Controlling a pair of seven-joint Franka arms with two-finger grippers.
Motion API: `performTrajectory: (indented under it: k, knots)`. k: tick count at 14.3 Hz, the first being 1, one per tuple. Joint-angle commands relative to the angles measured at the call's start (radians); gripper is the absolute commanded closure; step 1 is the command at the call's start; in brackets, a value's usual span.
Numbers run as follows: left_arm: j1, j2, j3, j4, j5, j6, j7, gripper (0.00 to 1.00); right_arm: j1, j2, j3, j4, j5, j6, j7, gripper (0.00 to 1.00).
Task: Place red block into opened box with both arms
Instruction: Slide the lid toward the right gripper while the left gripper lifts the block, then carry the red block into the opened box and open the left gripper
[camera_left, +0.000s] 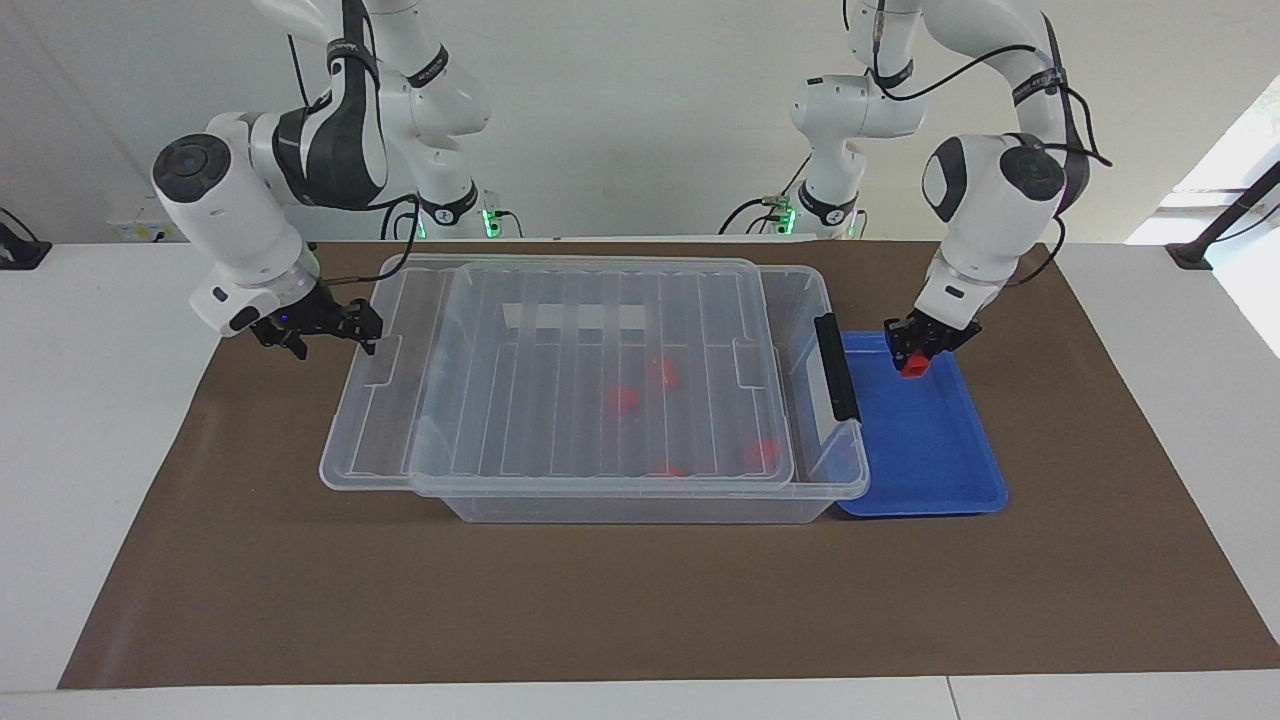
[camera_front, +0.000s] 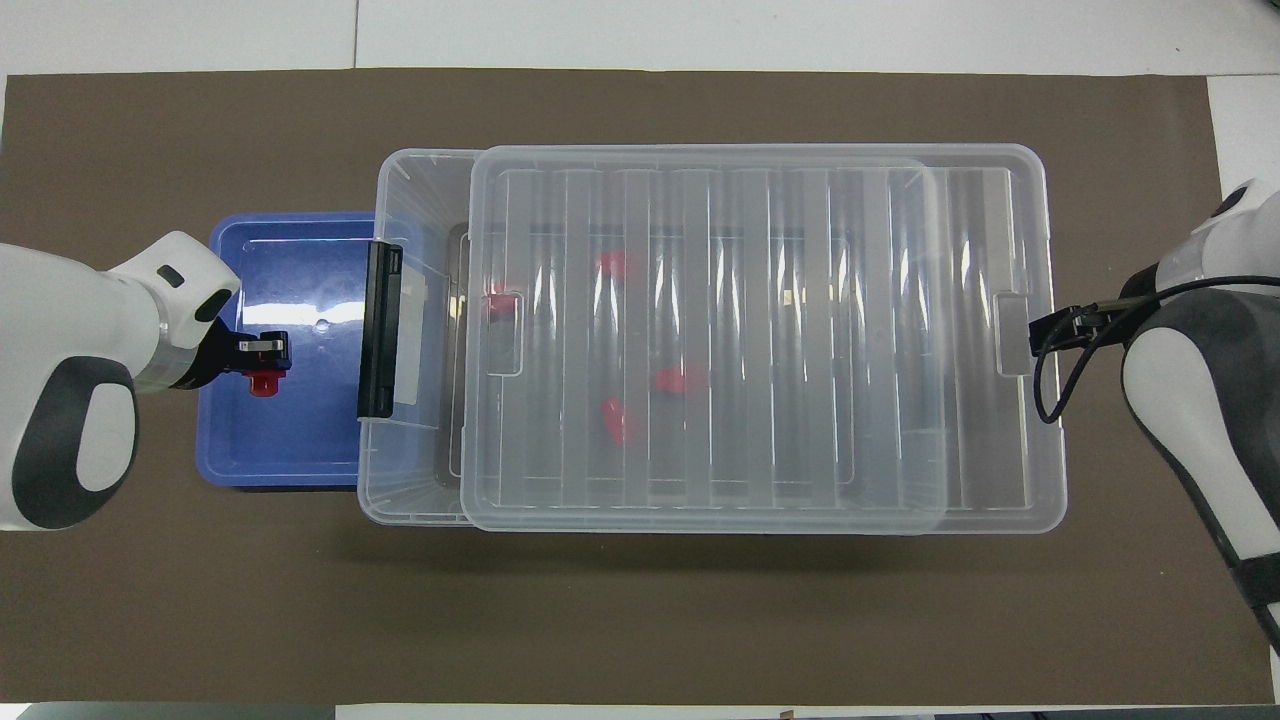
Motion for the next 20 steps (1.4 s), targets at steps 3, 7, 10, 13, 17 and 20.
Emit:
performTrajectory:
  k: [3, 7, 10, 13, 17, 20]
  knots:
    - [-0.030, -0.040, -0.003, 0.115, 0.009, -0.162, -0.023, 1.00, -0.018, -0.018, -0.038, -0.023, -0.024, 0.039, -0.069, 0.00]
    - [-0.126, -0.035, -0.020, 0.122, 0.009, -0.132, -0.034, 1.00, -0.018, -0.014, -0.102, -0.017, -0.024, 0.042, -0.140, 0.00]
    - [-0.197, -0.035, -0.025, 0.117, 0.009, -0.107, -0.112, 1.00, -0.018, -0.013, -0.114, -0.017, -0.024, 0.042, -0.145, 0.00]
    - [-0.298, -0.006, -0.025, 0.105, 0.009, -0.065, -0.241, 1.00, -0.015, -0.013, -0.140, -0.018, -0.024, 0.059, -0.183, 0.00]
    - [-0.357, 0.041, -0.025, 0.064, 0.009, 0.026, -0.330, 1.00, -0.013, -0.014, -0.154, -0.023, -0.024, 0.058, -0.185, 0.00]
    - [-0.378, 0.081, -0.026, 0.045, 0.009, 0.096, -0.345, 1.00, -0.012, -0.014, -0.162, -0.021, -0.024, 0.059, -0.188, 0.00]
